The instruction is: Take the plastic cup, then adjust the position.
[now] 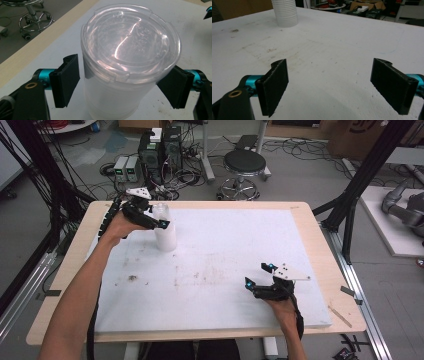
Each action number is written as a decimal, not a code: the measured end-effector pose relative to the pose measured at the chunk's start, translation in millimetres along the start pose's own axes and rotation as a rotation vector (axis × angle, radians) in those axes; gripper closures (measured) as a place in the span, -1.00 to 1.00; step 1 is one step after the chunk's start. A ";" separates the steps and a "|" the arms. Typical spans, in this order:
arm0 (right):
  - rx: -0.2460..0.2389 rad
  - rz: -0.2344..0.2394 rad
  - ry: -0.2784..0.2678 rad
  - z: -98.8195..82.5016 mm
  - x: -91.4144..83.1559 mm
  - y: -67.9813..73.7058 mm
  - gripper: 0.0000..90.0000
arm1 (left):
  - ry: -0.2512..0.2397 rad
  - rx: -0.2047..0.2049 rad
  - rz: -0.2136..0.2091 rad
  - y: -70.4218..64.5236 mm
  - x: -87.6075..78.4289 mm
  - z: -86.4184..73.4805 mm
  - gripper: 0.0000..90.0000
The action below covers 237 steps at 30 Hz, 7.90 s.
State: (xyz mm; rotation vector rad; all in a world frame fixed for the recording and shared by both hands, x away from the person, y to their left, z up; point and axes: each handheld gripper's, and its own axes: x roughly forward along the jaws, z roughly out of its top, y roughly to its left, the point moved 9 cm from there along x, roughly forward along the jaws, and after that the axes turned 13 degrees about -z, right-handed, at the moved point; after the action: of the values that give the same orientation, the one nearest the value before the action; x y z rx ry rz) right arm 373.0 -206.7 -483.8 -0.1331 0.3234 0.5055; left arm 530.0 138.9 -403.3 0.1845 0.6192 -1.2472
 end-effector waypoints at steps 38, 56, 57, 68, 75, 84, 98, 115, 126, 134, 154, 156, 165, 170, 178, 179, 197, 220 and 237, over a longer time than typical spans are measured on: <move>-0.004 0.000 0.003 -0.1 0.6 0.5 -0.68 | -0.032 0.015 0.048 -10.5 -19.5 35.3 -0.26; 0.000 -0.004 -0.001 0.3 0.6 0.2 -0.68 | -0.047 0.076 0.109 -36.4 -73.1 96.8 -0.24; -0.001 -0.002 -0.001 0.3 0.7 0.4 -0.68 | -0.047 0.076 0.108 -36.9 -73.2 96.7 -0.24; -0.001 0.000 0.000 0.3 0.8 0.1 -0.68 | -0.067 0.102 0.050 -63.3 -71.0 84.0 -0.24; -0.005 -0.002 -0.003 0.1 0.2 0.3 -0.68 | -0.096 0.146 -0.003 -92.7 -68.7 70.6 -0.24; -0.006 0.003 0.003 -0.1 1.0 0.1 -0.68 | -0.149 0.198 -0.093 -127.4 -52.2 50.9 -0.24; -0.017 0.001 0.020 -1.1 2.7 0.6 -0.68 | -0.281 0.223 -0.205 -168.4 -19.5 26.3 -0.24; -0.018 0.000 0.026 -1.5 3.2 1.5 -0.68 | -0.350 0.191 -0.272 -184.2 20.8 -13.0 -0.25; -0.026 0.005 0.032 -1.9 3.3 2.6 -0.68 | -0.342 0.180 -0.275 -182.7 30.6 -18.5 -0.25; -0.013 0.014 0.036 -1.8 3.4 1.9 -0.68 | -0.351 0.181 -0.275 -182.8 27.5 -18.2 -0.25; 0.000 0.183 -0.004 23.1 -6.3 10.2 -0.68 | -0.354 0.186 -0.284 -186.0 23.1 -17.2 -0.25; -0.006 0.233 -0.005 29.2 -9.7 14.0 -0.68 | -0.357 0.188 -0.289 -187.0 21.9 -16.6 -0.25; -0.046 0.387 -0.004 51.1 -18.8 28.2 -0.68 | -0.353 0.191 -0.310 -190.2 21.7 -16.5 -0.24; -0.078 0.446 -0.001 61.4 -19.6 39.1 -0.68 | -0.356 0.190 -0.320 -193.9 21.6 -15.5 -0.24; -0.103 0.549 -0.018 73.0 -18.5 61.3 -0.68 | -0.375 0.199 -0.346 -202.4 22.9 -8.6 -0.24; -0.107 0.564 -0.021 74.9 -17.6 65.9 -0.68 | -0.377 0.198 -0.347 -203.4 23.6 -7.9 -0.24; -0.147 0.715 -0.062 90.4 -5.6 118.6 -0.68 | -0.375 0.208 -0.404 -218.3 39.8 -1.0 -0.24; -0.159 0.747 -0.075 92.1 1.6 140.6 -0.68 | -0.379 0.212 -0.438 -226.7 51.2 5.0 -0.24; -0.176 0.754 -0.078 91.0 6.1 148.6 -0.68 | -0.375 0.217 -0.452 -230.4 54.0 6.1 -0.24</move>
State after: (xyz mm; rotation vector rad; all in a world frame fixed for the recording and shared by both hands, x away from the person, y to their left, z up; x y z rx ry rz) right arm 329.1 -56.4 -407.0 -0.1601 0.2450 1.2843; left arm 328.9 16.0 -381.6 -0.0163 0.1998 -1.7354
